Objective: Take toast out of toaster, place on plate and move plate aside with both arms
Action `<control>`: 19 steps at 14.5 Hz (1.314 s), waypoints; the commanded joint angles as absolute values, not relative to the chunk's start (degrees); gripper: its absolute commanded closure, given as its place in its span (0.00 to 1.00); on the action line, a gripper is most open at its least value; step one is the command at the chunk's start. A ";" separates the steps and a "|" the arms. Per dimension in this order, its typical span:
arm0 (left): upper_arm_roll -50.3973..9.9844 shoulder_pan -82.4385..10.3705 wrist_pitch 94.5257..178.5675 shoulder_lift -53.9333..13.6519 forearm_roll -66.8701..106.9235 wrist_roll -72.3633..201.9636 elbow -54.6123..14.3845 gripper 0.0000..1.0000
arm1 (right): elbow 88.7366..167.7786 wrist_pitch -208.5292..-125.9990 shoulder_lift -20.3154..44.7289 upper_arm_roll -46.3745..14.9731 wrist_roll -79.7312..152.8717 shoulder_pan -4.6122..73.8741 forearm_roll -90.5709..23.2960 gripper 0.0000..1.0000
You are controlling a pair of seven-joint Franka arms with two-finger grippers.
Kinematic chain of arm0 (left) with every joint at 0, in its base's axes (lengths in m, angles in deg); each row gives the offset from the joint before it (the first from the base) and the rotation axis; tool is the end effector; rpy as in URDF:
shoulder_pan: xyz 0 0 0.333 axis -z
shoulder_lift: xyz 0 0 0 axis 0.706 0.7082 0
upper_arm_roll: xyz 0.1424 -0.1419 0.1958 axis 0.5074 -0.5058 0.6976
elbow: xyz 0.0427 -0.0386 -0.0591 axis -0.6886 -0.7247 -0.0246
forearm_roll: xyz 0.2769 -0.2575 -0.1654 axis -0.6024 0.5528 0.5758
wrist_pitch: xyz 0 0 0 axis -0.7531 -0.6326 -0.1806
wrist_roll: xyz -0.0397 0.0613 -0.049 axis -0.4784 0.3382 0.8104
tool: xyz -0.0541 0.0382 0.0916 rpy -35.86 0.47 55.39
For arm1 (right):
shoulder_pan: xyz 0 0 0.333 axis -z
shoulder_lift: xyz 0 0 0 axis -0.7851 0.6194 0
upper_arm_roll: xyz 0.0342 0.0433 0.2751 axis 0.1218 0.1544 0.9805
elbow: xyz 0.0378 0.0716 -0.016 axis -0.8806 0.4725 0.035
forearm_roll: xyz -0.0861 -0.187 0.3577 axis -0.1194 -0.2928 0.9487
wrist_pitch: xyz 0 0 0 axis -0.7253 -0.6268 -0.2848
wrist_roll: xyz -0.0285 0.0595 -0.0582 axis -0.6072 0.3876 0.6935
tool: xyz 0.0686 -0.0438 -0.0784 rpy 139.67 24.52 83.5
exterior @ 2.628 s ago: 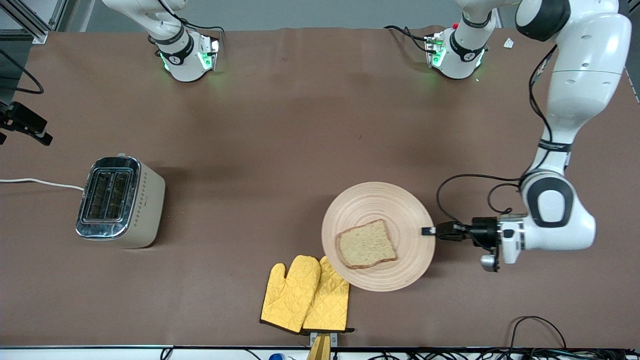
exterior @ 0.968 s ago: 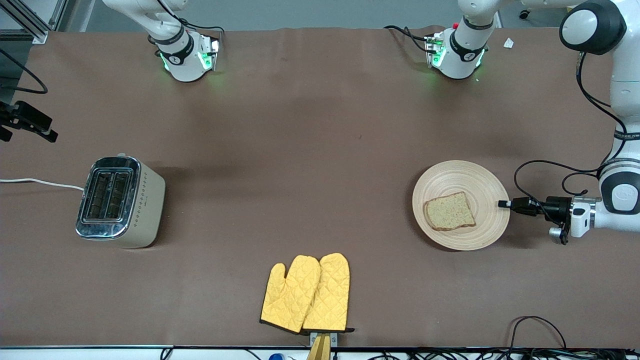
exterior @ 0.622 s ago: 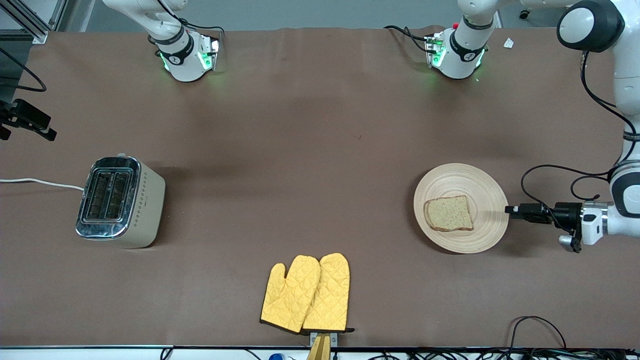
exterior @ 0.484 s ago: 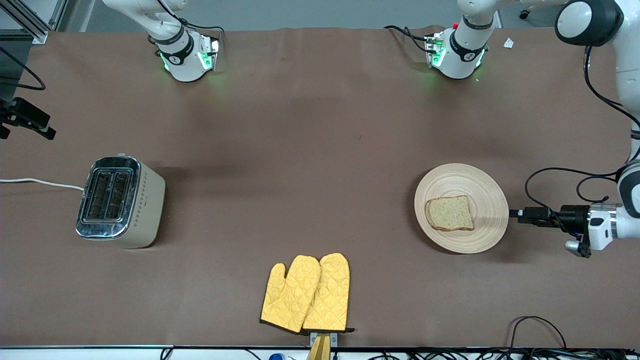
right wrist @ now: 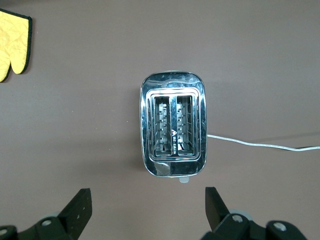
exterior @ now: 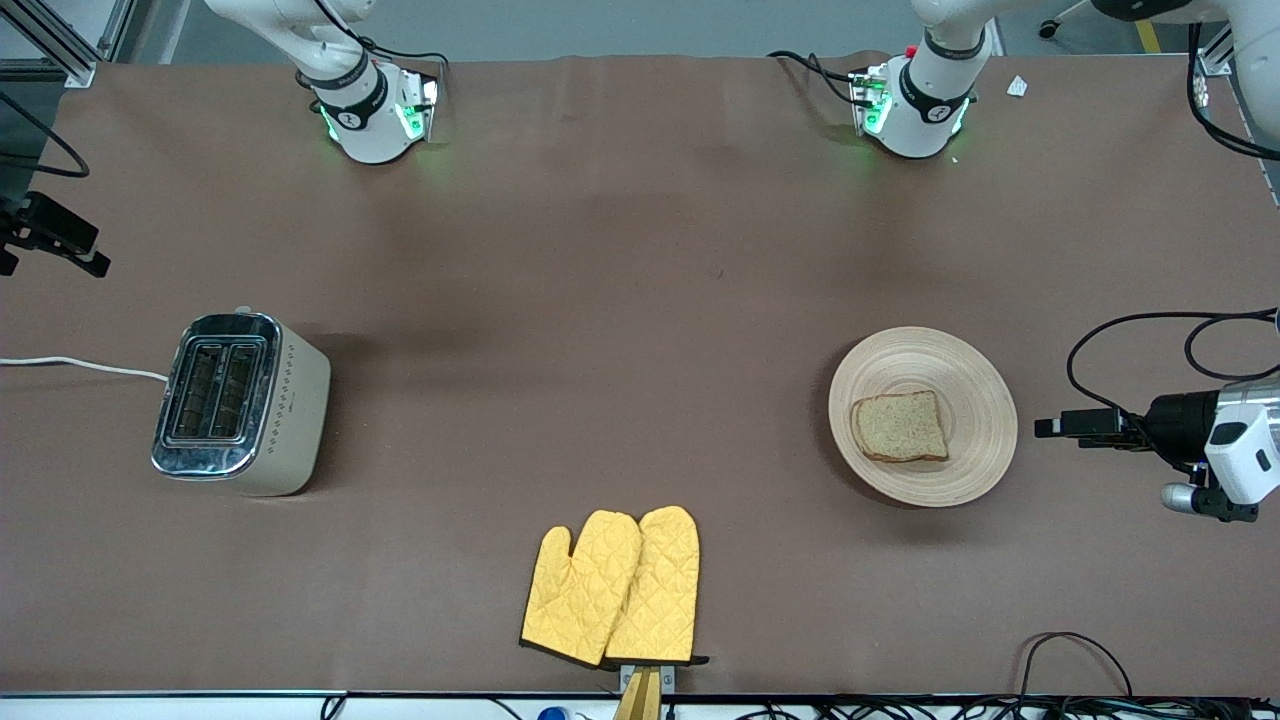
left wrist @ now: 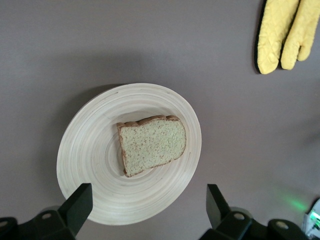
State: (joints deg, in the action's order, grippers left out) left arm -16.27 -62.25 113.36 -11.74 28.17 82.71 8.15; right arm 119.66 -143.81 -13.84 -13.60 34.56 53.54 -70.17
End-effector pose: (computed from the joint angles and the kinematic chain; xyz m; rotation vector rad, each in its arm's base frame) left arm 0.7005 0.0413 0.3826 2.6778 -0.0945 -0.1695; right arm 0.5647 -0.0510 0.6095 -3.1345 0.0585 -0.1167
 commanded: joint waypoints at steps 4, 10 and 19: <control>-16.56 -57.31 111.85 -21.49 19.84 73.11 5.86 0.00 | 120.11 -143.40 -14.77 -13.42 34.79 53.84 -70.40 0.00; -15.69 -50.73 108.33 -30.36 10.97 71.51 4.29 0.00 | 120.11 -143.31 -15.12 -13.59 34.88 54.01 -70.39 0.00; -9.44 -43.50 108.33 -52.86 8.31 70.55 -16.01 0.00 | 120.12 -143.40 -15.21 -13.68 34.97 53.93 -70.40 0.00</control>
State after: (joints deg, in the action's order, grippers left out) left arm -10.36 -44.41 107.17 -45.62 9.13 71.21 -7.19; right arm 119.65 -143.71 -14.02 -13.88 34.56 53.66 -70.17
